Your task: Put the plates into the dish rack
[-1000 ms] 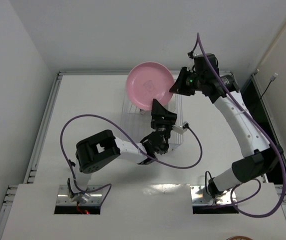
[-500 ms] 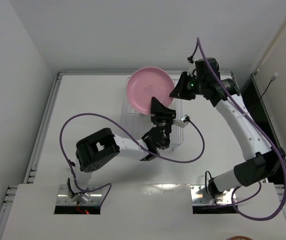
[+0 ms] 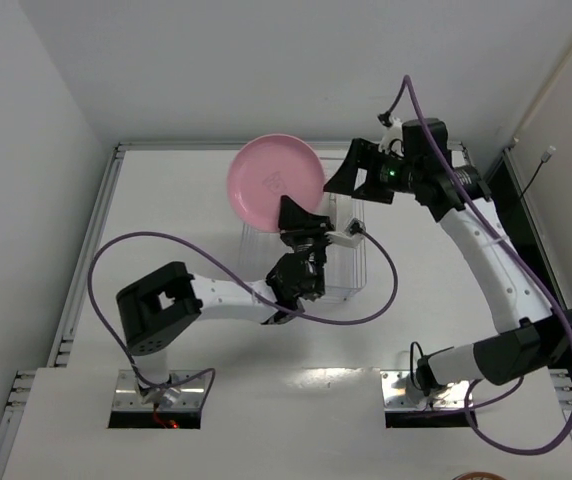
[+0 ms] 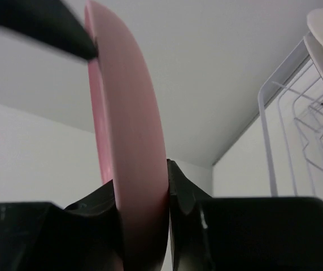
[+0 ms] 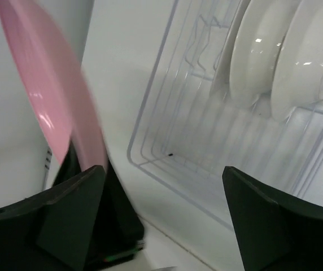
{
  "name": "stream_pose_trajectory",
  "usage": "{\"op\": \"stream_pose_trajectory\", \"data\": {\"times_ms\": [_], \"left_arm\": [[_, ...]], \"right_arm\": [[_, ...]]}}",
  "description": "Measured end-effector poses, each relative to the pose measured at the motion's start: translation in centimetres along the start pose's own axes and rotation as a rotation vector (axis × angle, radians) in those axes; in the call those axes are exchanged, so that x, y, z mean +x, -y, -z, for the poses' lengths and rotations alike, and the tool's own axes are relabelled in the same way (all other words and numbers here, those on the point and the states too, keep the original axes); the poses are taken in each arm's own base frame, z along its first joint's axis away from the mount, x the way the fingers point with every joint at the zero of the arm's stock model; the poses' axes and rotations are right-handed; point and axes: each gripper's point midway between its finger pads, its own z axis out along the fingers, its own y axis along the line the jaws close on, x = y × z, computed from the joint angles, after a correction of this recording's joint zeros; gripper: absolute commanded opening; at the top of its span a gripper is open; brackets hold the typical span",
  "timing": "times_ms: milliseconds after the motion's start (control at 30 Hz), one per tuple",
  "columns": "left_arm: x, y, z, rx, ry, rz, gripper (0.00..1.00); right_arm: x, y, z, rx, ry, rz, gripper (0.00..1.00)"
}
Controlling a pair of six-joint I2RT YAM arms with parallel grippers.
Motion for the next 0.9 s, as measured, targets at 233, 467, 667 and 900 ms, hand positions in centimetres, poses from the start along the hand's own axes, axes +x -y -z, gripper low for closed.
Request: {"op": "stream_pose_trajectory", "data": {"times_ms": [233, 467, 667, 900], "left_arm": [[3.5, -7.8, 0.8, -0.023, -0.081, 0.633, 0.0], [1.5, -17.1, -4.4, 0.069, 0.048, 1.161, 0.0], [0.8, -14.7, -7.3, 0.35, 0.098, 1.303, 0.0], [3.5, -4.6, -10.1, 0.719, -0.054, 1.434, 0.0]], "right_arm": [[-2.6, -1.3, 5.0, -0.043, 0.172, 0.052, 1.0], [-2.8, -2.5, 8.5, -0.08, 0.28, 0.093, 1.0], [0.0, 0.0, 6.2, -0.045, 0.194, 0.054, 1.0], [2.3, 1.9, 5.3, -0.01, 0.137, 0.038, 1.0]]}}
